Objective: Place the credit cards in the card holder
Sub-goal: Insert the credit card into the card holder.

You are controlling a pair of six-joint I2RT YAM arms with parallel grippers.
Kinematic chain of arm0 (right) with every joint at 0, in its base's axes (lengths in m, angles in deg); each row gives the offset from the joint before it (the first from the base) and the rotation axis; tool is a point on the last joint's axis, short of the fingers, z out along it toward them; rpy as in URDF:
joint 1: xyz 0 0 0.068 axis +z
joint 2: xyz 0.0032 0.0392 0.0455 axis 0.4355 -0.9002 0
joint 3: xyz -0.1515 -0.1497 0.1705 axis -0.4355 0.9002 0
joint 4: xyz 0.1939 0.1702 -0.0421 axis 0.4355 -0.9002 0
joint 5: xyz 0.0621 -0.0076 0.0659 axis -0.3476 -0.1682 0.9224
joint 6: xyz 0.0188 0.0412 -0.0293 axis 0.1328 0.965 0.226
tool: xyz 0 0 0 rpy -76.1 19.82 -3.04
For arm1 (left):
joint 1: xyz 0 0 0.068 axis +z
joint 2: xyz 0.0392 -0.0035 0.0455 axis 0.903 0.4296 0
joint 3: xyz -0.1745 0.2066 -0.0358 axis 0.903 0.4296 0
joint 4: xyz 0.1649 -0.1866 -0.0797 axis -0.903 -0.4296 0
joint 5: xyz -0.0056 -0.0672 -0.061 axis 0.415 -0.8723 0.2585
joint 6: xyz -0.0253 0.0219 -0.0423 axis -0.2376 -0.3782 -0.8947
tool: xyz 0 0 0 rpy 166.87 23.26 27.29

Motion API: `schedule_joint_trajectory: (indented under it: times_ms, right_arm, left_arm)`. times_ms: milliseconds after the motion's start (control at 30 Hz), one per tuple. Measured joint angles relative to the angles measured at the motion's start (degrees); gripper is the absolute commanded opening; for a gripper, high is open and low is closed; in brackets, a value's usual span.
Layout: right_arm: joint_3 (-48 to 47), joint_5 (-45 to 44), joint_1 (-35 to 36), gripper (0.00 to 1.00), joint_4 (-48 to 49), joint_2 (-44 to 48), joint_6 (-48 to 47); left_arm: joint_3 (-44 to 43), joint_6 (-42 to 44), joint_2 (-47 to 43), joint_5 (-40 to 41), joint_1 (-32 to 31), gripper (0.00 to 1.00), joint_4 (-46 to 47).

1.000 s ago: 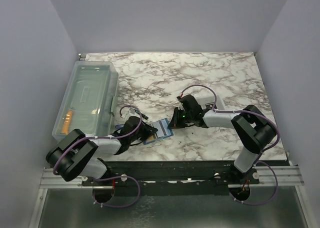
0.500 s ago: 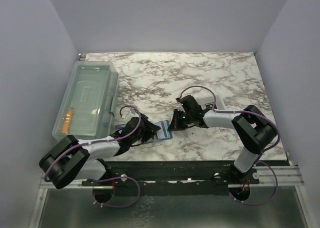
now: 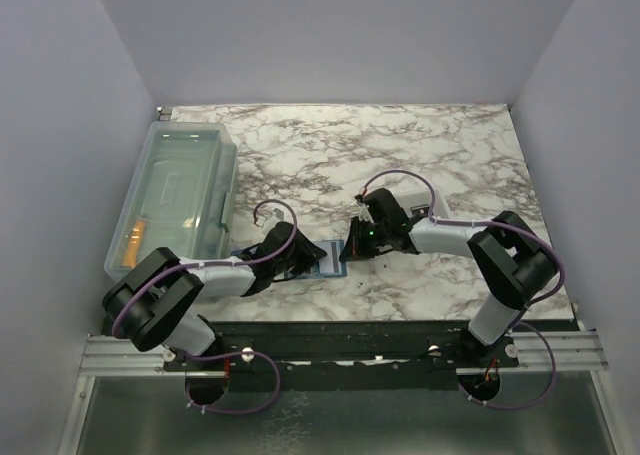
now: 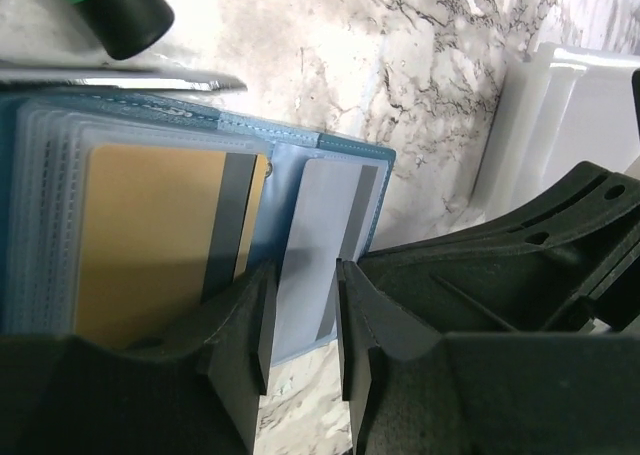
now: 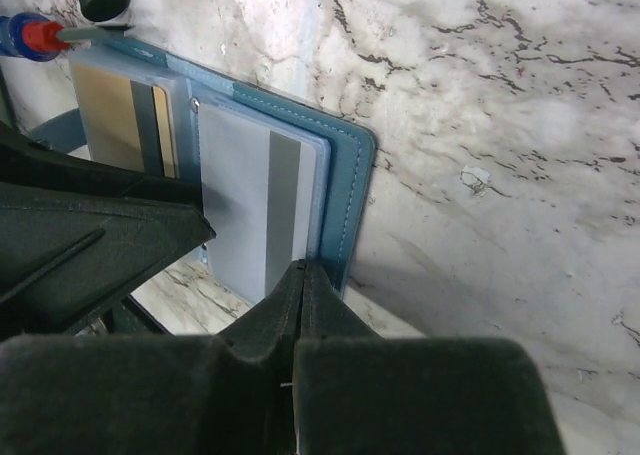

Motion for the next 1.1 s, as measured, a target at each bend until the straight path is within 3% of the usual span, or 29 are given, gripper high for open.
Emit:
schedule_joint_trajectory:
  times_ms: [133, 333, 400, 500, 667, 867, 1100]
  right_arm:
    - [0.0, 0.1, -0.1, 0.03, -1.4, 0.7, 0.0]
    - [0.0, 0.2, 0.0, 0.21, -3.5, 3.5, 0.5]
    - [0.0, 0.2, -0.1, 0.24, -3.6, 4.7, 0.8]
    - [0.1, 0.9, -0.2, 0.25, -3.5, 6.4, 1.6]
    - [1.6, 2.4, -1.1, 0.26, -1.9, 7.0, 3.3]
    - [2.7, 4.9, -2.3, 0.31, 0.8, 6.1, 5.1]
    - [3.7, 7.1, -2.9, 0.34, 4.2, 5.2, 6.7]
  left_arm:
    - [-0.4, 1.9, -0.7, -0.2, -0.1, 0.49, -0.9]
    - [-0.1, 4.3, -8.0, -1.8, 0.9, 0.54, -7.4]
    - [-1.7, 6.4, -9.2, -3.2, 1.7, 0.48, -11.8]
    - [-4.2, 9.3, -9.9, -5.0, 2.6, 0.29, -15.2]
    - [-5.5, 13.3, -8.3, -9.6, 3.9, 0.09, -14.1]
    - [-6.2, 15.9, 0.5, -14.2, 6.3, 0.03, -10.6]
    - [-5.9, 16.4, 4.0, -16.2, 6.9, 0.00, -6.4]
